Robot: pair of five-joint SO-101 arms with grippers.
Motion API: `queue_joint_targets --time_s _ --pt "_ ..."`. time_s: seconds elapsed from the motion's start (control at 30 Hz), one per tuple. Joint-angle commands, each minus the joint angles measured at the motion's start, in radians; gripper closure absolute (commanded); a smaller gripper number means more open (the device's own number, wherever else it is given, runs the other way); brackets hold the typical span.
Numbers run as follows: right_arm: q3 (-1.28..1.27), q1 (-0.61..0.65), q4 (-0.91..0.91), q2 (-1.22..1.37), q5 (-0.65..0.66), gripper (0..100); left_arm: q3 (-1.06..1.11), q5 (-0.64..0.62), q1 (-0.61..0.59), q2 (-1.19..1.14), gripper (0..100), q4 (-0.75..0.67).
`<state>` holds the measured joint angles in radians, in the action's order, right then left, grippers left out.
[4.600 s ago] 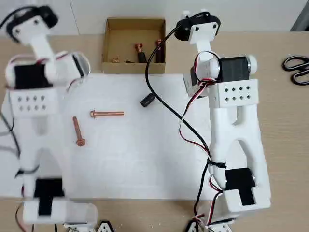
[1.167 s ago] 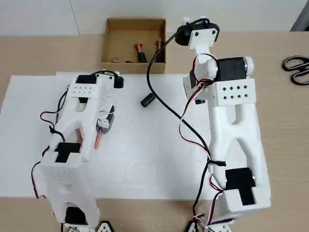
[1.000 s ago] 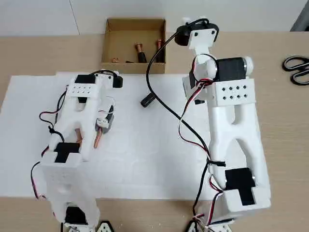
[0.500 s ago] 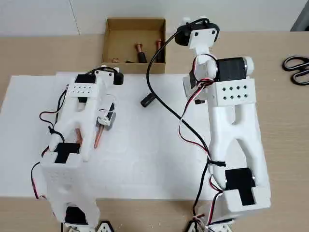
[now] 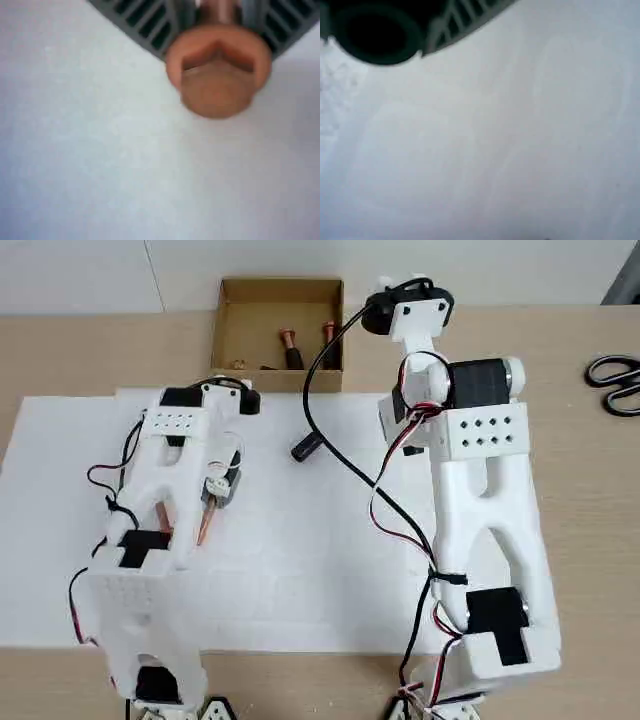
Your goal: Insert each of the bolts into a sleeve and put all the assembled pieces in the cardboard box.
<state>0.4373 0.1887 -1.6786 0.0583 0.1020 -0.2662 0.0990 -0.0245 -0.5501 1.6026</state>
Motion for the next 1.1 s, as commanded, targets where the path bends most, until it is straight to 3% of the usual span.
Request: queue_joint_targets --time_s 0.0,0.2,0.57,0.8,0.9,1.07 --pt "0.008 -0.008 -0.004 -0.065 -0.005 99.4 -0.183 -0.011 0.0 0.015 99 0.103" --pt "0.014 -0.005 -0.002 -0.084 0.008 99.5 -0.383 -0.012 0.002 0.051 99 0.152" --pt "-0.012 -0.005 -0.007 -0.456 0.069 99.5 -0.387 -0.006 0.146 0.493 99 0.149" --pt "-0.44 -0.005 -0.002 -0.785 0.069 99.5 -0.377 -0.02 0.157 0.721 99 0.143" --pt "-0.706 0.027 0.071 -0.908 0.068 99.5 -0.343 -0.176 0.157 0.756 99 0.133" --pt "-1.091 0.108 0.348 -1.067 0.06 99.5 -0.24 -0.48 0.158 0.755 99 0.066"
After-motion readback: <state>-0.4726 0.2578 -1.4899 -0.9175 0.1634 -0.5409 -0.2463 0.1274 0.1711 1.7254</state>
